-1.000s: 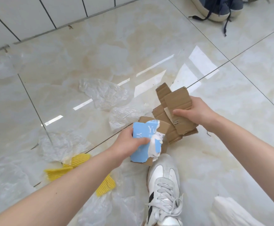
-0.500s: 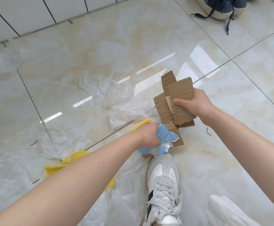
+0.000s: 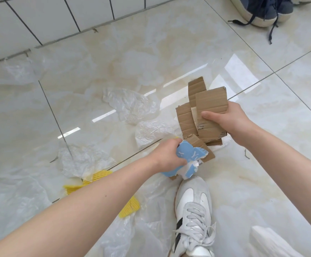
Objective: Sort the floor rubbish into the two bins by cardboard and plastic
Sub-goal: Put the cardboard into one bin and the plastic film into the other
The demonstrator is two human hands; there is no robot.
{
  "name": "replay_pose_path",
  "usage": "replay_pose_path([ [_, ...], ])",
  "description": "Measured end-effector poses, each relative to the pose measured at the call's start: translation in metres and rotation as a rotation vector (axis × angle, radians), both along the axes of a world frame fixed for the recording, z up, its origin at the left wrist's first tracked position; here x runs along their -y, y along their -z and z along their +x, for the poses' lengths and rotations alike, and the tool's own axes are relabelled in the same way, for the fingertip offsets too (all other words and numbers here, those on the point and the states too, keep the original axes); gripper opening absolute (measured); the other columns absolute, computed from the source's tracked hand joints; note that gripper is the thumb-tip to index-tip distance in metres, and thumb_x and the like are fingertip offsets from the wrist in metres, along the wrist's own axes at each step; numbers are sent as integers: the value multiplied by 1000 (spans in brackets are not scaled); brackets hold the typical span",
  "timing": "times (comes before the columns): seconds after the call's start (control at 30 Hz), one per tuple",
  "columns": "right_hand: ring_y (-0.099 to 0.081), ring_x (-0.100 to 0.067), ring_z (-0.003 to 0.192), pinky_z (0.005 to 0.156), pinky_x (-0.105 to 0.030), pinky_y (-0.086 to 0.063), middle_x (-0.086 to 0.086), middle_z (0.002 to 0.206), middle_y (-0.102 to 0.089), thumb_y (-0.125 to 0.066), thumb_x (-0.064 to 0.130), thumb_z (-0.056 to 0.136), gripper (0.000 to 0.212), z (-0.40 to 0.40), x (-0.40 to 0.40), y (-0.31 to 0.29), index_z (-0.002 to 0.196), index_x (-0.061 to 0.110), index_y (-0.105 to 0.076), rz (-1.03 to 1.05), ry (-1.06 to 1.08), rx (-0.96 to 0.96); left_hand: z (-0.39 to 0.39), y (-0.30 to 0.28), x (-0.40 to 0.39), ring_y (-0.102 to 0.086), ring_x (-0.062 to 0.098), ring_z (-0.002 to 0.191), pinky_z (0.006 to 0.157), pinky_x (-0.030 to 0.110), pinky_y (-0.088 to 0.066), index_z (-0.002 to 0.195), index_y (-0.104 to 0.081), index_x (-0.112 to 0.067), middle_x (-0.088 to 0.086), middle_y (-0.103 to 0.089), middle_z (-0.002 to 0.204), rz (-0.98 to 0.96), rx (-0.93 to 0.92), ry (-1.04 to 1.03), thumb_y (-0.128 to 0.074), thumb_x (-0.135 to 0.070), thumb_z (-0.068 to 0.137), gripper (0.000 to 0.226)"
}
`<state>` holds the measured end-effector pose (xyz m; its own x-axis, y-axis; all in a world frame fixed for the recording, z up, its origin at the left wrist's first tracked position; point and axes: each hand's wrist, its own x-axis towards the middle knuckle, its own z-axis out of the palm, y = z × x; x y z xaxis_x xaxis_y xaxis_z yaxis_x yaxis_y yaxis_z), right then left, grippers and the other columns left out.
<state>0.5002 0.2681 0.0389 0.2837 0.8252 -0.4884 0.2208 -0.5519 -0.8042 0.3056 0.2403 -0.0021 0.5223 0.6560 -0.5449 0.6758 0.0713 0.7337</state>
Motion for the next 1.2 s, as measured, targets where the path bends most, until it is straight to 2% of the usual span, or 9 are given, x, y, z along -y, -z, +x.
replay_pose_path([
  [0.13, -68, -21, 96, 87, -43, -55, -2, 103, -71, -77, 15, 77, 27, -24, -5, -10, 99, 23, -64, 55, 31, -67, -31, -13, -10, -58, 17, 81, 65, 25, -45, 93, -58, -15, -2, -61, 87, 4, 50, -164, -72, -18, 76, 22],
  [0.33, -70, -18, 91, 80, -37, -57, -3, 102, -72, -72, 14, 81, 27, -80, -11, -19, 107, 15, -65, 64, 65, -215, -105, -36, -4, -64, 21, 86, 75, 37, -53, 95, -59, -18, 1, -66, 93, -6, 98, -335, -72, -18, 75, 25],
  [0.53, -69, -21, 97, 82, -40, -57, -5, 105, -71, -72, 14, 81, 37, -145, -24, -23, 117, 12, -63, 44, 82, -329, -199, -63, 6, -64, 14, 83, 71, 27, -52, 102, -59, -22, -3, -66, 94, 36, 198, -692, -73, -13, 79, 29],
  [0.67, -70, -22, 92, 81, -41, -56, -7, 103, -72, -73, 14, 79, 39, -201, -20, -21, 116, 9, -63, -27, -78, -316, -261, -69, 20, -64, 9, 79, 66, 22, -51, 100, -59, -24, -6, -66, 92, 44, 276, -1006, -72, -11, 81, 27],
  [0.77, -72, -16, 84, 72, -33, -58, -5, 98, -73, -74, 14, 78, 36, -244, -15, -24, 112, 10, -64, -47, -216, -308, -304, -73, 34, -65, 13, 80, 61, 24, -49, 94, -59, -26, -7, -68, 90, 61, 300, -1184, -72, -10, 81, 25],
  [0.83, -71, -16, 84, 73, -33, -57, -4, 98, -73, -73, 13, 78, 32, -272, -14, -32, 109, 12, -64, -53, -288, -316, -333, -80, 44, -66, 12, 80, 61, 24, -49, 93, -60, -27, -8, -68, 91, 94, 292, -1269, -73, -12, 80, 24],
  [1.0, -72, -16, 84, 72, -34, -58, -4, 98, -74, -72, 11, 79, 25, -337, -16, -55, 103, 15, -64, -60, -457, -332, -386, -102, 71, -67, 21, 96, 81, 38, -53, 102, -61, -23, 2, -70, 104, 173, 282, -1381, -70, -14, 84, 21],
  [1.1, -72, -17, 87, 74, -35, -60, -3, 97, -75, -73, 13, 78, 31, -376, -14, -70, 108, 14, -64, -53, -534, -364, -408, -121, 83, -68, 15, 92, 75, 29, -54, 104, -61, -22, -1, -71, 104, 260, 314, -1424, -68, -13, 85, 22],
  [1.2, -73, -14, 83, 65, -28, -60, 3, 89, -76, -73, 13, 77, 29, -414, -9, -93, 105, 15, -65, -20, -600, -403, -425, -146, 97, -68, 7, 86, 72, 24, -55, 104, -62, -21, -5, -72, 99, 382, 348, -1436, -66, -10, 86, 22],
])
